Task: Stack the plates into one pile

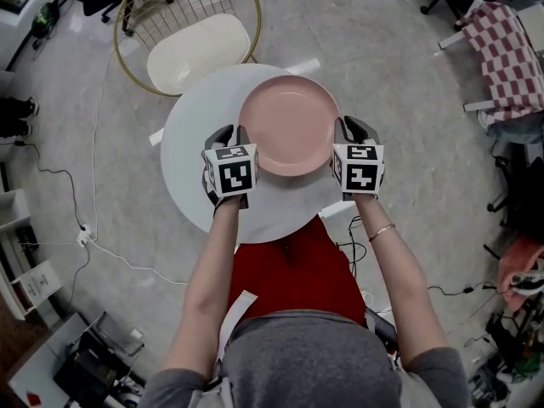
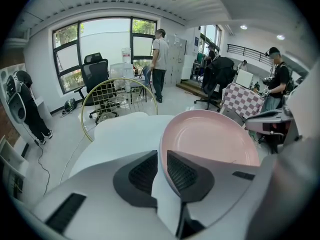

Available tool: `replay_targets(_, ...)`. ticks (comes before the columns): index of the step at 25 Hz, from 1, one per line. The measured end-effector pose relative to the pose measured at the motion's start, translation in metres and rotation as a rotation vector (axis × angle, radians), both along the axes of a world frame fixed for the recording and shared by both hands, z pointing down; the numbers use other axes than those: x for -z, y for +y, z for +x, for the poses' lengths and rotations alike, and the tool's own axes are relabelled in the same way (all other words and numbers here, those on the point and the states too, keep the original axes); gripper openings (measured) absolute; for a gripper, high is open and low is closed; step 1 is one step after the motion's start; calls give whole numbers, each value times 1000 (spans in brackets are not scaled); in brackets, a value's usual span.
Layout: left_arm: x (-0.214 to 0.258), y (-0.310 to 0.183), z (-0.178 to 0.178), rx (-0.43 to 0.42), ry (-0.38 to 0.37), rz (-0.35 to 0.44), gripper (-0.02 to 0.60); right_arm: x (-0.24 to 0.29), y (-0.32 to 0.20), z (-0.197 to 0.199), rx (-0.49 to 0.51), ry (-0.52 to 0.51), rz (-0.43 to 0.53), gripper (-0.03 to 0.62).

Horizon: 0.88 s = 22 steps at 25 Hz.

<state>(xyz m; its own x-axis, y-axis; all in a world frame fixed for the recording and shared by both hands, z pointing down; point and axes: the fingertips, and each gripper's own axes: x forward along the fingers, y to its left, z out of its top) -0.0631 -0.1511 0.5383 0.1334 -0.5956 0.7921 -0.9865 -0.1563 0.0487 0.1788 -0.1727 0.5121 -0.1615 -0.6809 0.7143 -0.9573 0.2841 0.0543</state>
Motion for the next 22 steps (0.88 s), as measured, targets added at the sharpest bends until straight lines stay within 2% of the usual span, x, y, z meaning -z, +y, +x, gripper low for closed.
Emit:
replay_targets(10, 32, 7, 3, -11, 36, 77, 35, 39, 13, -19, 25, -117, 89, 63)
replay_targets(22, 81, 34, 0, -46, 89, 224, 17, 97, 49, -39, 66, -276, 211, 61)
